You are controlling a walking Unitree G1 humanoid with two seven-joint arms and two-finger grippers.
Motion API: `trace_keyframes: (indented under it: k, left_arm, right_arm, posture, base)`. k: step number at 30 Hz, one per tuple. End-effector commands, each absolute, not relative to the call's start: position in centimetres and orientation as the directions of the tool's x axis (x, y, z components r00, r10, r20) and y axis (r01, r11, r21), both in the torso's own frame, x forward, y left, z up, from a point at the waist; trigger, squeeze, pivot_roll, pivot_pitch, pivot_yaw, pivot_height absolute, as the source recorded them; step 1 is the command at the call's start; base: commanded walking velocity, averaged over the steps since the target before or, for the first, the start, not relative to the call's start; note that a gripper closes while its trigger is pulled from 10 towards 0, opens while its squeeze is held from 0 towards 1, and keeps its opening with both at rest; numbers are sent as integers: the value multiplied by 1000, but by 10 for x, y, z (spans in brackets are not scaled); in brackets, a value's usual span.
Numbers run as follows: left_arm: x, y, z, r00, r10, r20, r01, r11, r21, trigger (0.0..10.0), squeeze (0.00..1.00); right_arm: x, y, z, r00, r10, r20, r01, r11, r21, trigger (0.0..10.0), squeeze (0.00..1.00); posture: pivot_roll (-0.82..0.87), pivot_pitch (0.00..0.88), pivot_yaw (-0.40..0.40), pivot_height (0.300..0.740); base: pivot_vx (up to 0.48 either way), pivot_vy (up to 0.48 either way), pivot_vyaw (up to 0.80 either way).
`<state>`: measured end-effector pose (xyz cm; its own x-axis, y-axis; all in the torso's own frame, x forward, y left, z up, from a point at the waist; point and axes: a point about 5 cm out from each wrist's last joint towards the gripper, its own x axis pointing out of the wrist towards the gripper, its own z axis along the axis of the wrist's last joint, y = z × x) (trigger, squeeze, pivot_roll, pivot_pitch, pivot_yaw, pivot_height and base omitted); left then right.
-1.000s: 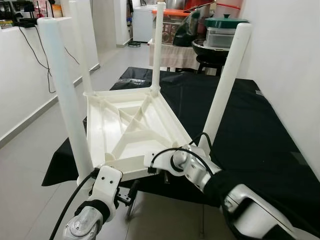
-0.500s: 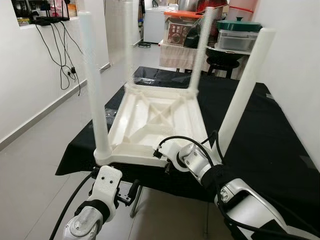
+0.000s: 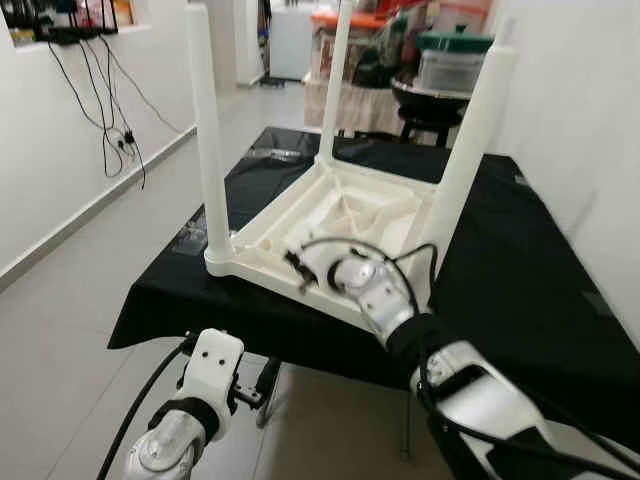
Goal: Building children table
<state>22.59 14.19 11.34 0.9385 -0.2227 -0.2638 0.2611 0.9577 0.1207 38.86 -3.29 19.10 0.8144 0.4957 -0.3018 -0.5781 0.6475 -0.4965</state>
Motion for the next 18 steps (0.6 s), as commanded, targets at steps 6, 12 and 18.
trace_keyframes:
  k: [6,12,18]
  left_arm:
    - [230,144,115,946,-198,-258,242,958,151,10000,0]
    - [233,150,116,954,-165,-252,210,964,164,10000,0]
    - [238,164,115,961,-97,-260,151,968,198,10000,0]
  right_arm:
    - [387,-33,197,831,529,-174,-546,716,-435,10000,1000]
    - [369,-51,184,753,642,-145,-645,675,-359,10000,0]
    - [352,-80,165,790,599,-131,-612,757,-227,10000,0]
  posture:
    - [62,0,-82,740]
    - [53,0,-78,740]
    - [46,0,-73,740]
  base:
    - [0,0,0]
    - [0,0,0]
    - [0,440,0]
